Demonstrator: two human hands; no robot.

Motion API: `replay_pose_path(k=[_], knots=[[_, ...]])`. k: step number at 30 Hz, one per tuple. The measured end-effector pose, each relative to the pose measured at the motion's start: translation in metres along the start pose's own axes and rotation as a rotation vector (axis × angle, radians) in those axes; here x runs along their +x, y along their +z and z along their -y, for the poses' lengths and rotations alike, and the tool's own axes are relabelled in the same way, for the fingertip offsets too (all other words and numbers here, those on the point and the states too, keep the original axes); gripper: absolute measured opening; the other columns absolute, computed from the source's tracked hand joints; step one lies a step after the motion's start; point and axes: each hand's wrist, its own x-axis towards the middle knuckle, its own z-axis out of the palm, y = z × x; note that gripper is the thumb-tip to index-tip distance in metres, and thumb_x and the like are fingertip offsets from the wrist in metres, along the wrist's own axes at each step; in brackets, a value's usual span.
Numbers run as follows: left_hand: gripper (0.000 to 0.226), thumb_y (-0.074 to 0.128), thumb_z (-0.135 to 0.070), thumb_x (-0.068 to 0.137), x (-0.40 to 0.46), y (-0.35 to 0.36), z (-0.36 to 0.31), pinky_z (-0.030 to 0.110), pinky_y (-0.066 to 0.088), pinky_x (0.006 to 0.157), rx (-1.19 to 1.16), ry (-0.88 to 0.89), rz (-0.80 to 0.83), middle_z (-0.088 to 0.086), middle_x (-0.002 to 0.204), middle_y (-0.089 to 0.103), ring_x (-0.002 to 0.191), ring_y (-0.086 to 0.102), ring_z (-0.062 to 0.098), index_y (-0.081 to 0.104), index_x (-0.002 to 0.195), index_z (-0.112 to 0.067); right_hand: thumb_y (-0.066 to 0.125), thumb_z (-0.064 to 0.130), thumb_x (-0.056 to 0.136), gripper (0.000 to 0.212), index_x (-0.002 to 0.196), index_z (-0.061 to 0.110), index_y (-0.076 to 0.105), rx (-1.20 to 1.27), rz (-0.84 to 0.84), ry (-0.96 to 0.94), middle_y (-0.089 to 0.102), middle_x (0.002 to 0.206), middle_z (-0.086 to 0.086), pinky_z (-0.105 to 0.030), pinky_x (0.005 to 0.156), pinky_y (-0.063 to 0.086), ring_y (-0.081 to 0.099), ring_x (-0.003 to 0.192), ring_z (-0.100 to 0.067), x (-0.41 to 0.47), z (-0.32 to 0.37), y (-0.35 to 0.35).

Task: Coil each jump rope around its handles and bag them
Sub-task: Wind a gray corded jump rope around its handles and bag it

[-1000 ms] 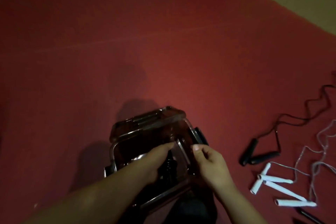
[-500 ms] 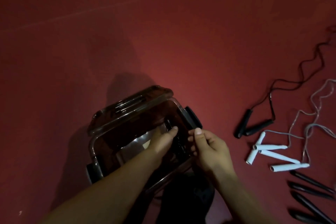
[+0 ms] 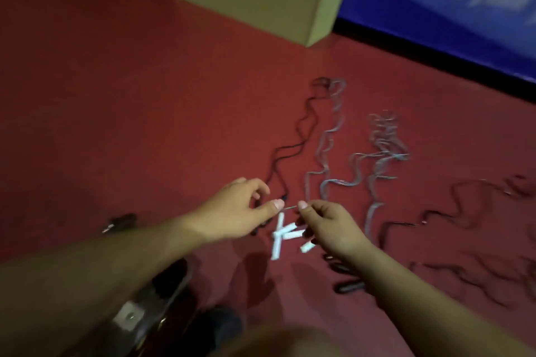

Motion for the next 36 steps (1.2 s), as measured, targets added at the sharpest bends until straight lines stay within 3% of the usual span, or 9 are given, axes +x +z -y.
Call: replay_pose_path(k=[3,8,15,18,23,26,30,33,36], knots=[[0.040,0.052,-0.060,0.090,0.034,0.007,-0.075,0.028,0.048,0.083,0.219,0.190,0.153,-0.004,0.091,0.058,0.091,0.060,0.016,0.065,0.105,-0.025,0.052,0.046,0.096,0.043,0.079,0.009,0.066,-0.268,-0.089,0.011,0.071,0.076,-0.008,-0.040,0.068,0.055,0.066,0.066,-0.021,-0.028,-0.017,-0.084],[0.050,0.039,-0.061,0.096,0.072,0.061,-0.186,0.033,0.049,0.087,0.516,0.386,0.391,0.005,0.101,0.068,0.101,0.062,0.028,0.064,0.107,-0.019,0.048,0.046,0.097,0.042,0.083,0.010,0.064,-0.633,-0.073,0.185,0.067,0.082,-0.006,-0.028,0.070,0.044,0.061,0.081,-0.023,-0.107,-0.054,-0.193],[0.054,0.034,-0.062,0.097,0.054,0.205,-0.291,0.037,0.048,0.095,0.604,0.602,0.714,0.005,0.112,0.066,0.107,0.059,0.028,0.063,0.115,-0.020,0.049,0.055,0.093,0.043,0.085,0.016,0.066,-0.479,-0.051,0.489,0.070,0.085,-0.002,-0.029,0.074,0.053,0.066,0.079,-0.018,-0.225,-0.169,-0.252],[0.050,0.037,-0.059,0.098,0.041,0.267,-0.296,0.036,0.048,0.095,0.597,0.599,0.797,0.005,0.113,0.067,0.107,0.059,0.028,0.064,0.114,-0.020,0.053,0.051,0.092,0.045,0.093,0.009,0.068,-0.319,-0.053,0.651,0.073,0.094,-0.012,-0.027,0.063,0.052,0.064,0.071,-0.019,-0.251,-0.219,-0.256],[0.037,0.050,-0.042,0.098,0.023,0.372,-0.271,0.028,0.046,0.093,0.571,0.548,0.911,0.004,0.121,0.067,0.114,0.060,0.025,0.062,0.125,-0.019,0.046,0.038,0.098,0.032,0.092,0.010,0.059,-0.395,0.085,0.736,0.057,0.094,-0.014,-0.027,0.070,0.041,0.049,0.083,-0.022,-0.257,-0.283,-0.246],[0.054,0.056,-0.046,0.093,0.020,0.420,-0.254,0.031,0.041,0.105,0.588,0.567,0.877,0.003,0.138,0.057,0.129,0.050,0.023,0.049,0.140,-0.022,0.047,0.043,0.097,0.035,0.099,0.013,0.064,-0.353,0.149,0.755,0.064,0.100,-0.008,-0.026,0.078,0.047,0.058,0.090,-0.025,-0.253,-0.323,-0.237],[0.070,0.059,-0.054,0.089,0.025,0.474,-0.242,0.036,0.023,0.117,0.679,0.667,0.799,-0.004,0.153,0.038,0.146,0.026,0.018,0.036,0.148,-0.025,0.049,0.043,0.095,0.042,0.111,0.008,0.067,-0.350,0.161,0.767,0.064,0.116,-0.014,-0.032,0.086,0.047,0.059,0.108,-0.031,-0.247,-0.364,-0.233],[0.076,0.066,-0.061,0.080,0.022,0.503,-0.235,0.040,0.027,0.110,0.822,0.688,0.753,-0.003,0.143,0.044,0.135,0.037,0.023,0.040,0.143,-0.026,0.050,0.043,0.095,0.041,0.111,0.011,0.068,-0.345,0.117,0.779,0.064,0.118,-0.013,-0.030,0.084,0.046,0.058,0.109,-0.031,-0.246,-0.384,-0.231],[0.064,0.070,-0.056,0.078,0.021,0.518,-0.233,0.041,0.033,0.100,0.929,0.690,0.759,0.002,0.129,0.051,0.124,0.043,0.026,0.047,0.127,-0.022,0.047,0.045,0.097,0.043,0.112,0.010,0.067,-0.331,0.083,0.799,0.065,0.117,-0.014,-0.030,0.082,0.045,0.058,0.109,-0.032,-0.249,-0.399,-0.230]])
